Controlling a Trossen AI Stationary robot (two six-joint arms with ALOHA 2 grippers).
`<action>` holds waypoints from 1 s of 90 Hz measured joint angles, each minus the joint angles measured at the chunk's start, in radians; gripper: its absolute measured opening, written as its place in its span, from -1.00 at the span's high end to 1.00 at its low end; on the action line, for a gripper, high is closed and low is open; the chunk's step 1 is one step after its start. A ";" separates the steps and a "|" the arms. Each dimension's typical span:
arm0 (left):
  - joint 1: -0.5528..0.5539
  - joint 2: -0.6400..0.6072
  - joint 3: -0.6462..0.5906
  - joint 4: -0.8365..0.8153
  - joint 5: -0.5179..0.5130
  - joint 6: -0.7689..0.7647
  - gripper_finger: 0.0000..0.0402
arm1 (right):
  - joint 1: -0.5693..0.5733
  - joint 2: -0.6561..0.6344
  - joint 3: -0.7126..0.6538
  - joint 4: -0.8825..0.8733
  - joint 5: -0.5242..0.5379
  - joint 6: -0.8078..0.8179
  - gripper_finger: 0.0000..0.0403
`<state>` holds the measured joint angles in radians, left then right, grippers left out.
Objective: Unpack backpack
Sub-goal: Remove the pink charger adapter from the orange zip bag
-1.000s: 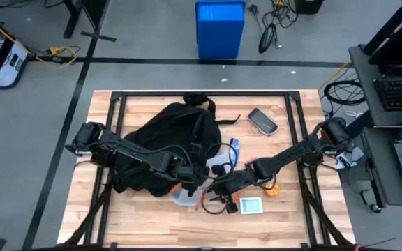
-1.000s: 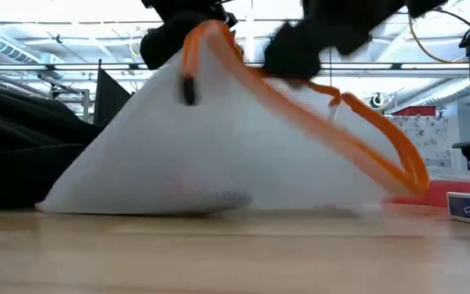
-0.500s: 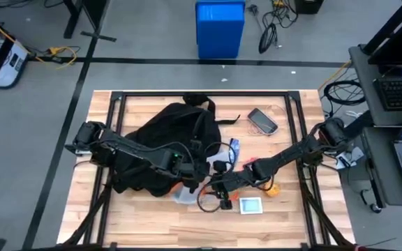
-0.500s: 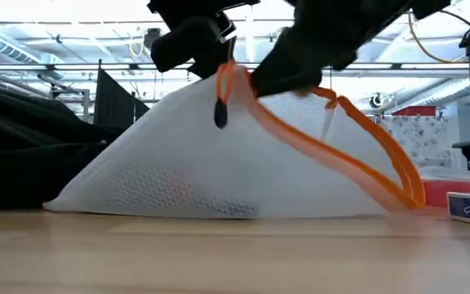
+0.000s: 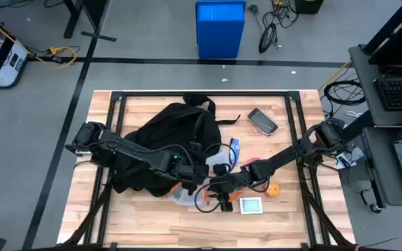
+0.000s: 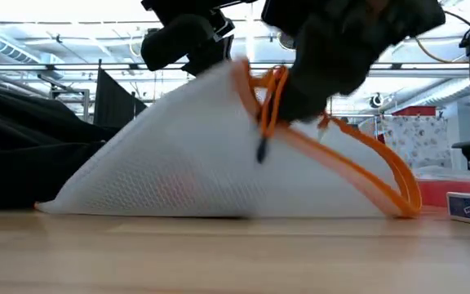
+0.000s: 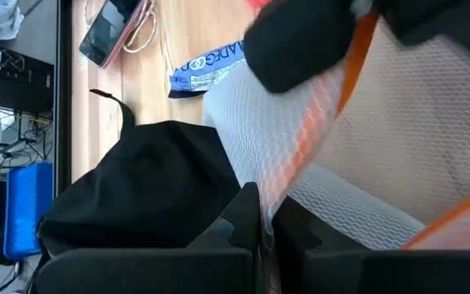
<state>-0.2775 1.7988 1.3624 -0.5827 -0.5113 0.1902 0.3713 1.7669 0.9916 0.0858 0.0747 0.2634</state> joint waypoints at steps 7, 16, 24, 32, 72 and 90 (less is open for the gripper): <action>0.000 0.000 0.000 0.000 0.025 0.000 1.00 | 0.008 -0.037 0.000 -0.006 0.030 0.015 0.48; -0.006 0.000 0.000 0.000 0.036 -0.001 1.00 | 0.017 -0.062 0.000 -0.050 0.100 0.041 0.48; -0.009 0.000 0.000 0.010 0.036 0.000 1.00 | 0.014 -0.058 0.000 -0.060 0.129 0.045 0.48; -0.009 0.000 0.000 0.027 0.036 0.000 1.00 | 0.010 -0.034 0.000 -0.038 0.133 0.063 0.48; -0.007 0.000 -0.001 0.085 0.030 0.026 1.00 | -0.012 0.065 0.000 0.033 0.122 0.046 0.48; 0.008 0.000 -0.001 0.138 0.017 0.026 1.00 | -0.011 0.088 -0.001 0.138 -0.010 0.034 0.48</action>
<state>-0.2692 1.7988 1.3613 -0.4443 -0.4943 0.2165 0.3606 1.8553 0.9909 0.2242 0.0646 0.2977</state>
